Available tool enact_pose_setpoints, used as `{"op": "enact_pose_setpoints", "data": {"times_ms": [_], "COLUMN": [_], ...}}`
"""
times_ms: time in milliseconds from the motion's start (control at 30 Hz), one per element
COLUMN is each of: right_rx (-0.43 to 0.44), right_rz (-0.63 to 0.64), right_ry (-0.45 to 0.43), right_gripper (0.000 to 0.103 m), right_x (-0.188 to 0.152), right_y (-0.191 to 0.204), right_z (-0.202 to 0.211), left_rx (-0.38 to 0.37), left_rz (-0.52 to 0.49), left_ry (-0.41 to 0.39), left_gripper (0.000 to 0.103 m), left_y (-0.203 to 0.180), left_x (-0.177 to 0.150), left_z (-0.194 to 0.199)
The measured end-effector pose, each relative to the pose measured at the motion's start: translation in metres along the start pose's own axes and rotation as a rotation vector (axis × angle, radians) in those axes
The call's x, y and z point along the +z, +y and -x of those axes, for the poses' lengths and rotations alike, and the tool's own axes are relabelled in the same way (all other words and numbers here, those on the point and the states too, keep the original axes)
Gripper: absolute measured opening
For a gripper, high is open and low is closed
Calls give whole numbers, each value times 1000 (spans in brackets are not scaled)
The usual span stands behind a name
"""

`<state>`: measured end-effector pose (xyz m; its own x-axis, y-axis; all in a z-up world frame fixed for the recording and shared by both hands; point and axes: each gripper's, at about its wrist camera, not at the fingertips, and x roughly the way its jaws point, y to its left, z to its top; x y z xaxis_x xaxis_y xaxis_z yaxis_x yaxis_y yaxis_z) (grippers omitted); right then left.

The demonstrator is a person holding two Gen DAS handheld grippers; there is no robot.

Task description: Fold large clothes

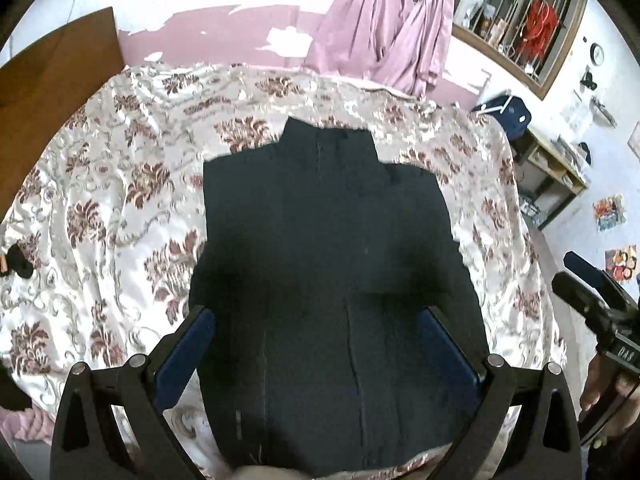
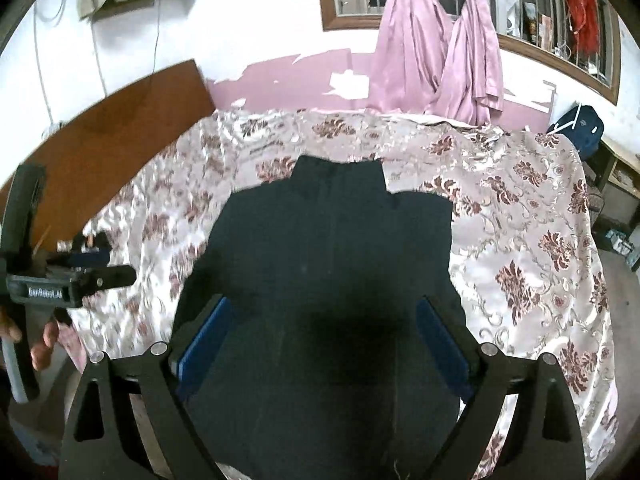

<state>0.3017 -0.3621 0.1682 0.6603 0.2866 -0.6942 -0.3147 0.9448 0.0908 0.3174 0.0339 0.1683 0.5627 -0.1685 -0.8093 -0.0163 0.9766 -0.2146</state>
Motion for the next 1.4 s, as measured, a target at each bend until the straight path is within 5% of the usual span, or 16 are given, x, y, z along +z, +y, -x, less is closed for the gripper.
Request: {"op": "enact_pose_setpoints", "data": {"times_ms": [267,600,867,1100,1200,1267,1333,1400], "right_rx": [16,19,37,30,34,32,9,8], "right_rz": [-80,-129,-210,-254,-265,-269,-276,-281], "right_ry": [-13,-13,44,80,114,133,128,107], "right_gripper": [91,91,90,82,64,49,37,30], "right_x": [49,112,155,174,174,173,172,171], "right_y": [-13,-40,-64,-72,-72,-70,-70,-72], "right_z": [-43,-196,-345,-435,-462,-476,-481,-479], "left_rx": [-29,-71,-101,-76,-102,-130,-171,-180], "left_rz": [105,59,130,198,157,143,147,121], "left_ry": [-68,-187,-124,-60,-61,-49,-41,-46], "left_gripper": [103,102,101,98,76,43,22,10], "left_y": [38,75,75,79,76,74,75,70], "left_x": [61,152,225,250,258,260,261,259], "left_z": [-46,-157,-289,-365,-378,-384,-385,-381]}}
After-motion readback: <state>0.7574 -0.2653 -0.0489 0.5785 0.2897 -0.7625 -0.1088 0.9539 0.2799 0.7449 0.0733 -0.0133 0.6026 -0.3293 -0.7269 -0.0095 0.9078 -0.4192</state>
